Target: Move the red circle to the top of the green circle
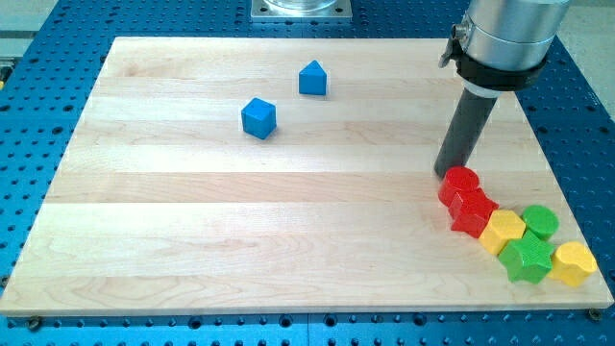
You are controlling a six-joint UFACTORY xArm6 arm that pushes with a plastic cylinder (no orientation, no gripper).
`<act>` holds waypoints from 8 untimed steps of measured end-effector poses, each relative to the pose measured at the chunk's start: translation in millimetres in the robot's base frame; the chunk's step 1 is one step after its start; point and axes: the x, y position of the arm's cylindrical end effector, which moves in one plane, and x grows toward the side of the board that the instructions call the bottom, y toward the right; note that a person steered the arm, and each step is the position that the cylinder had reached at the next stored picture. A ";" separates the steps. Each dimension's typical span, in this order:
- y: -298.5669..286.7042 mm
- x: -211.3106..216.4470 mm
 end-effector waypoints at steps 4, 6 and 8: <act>-10.0 19.8; 36.4 24.7; 62.5 8.2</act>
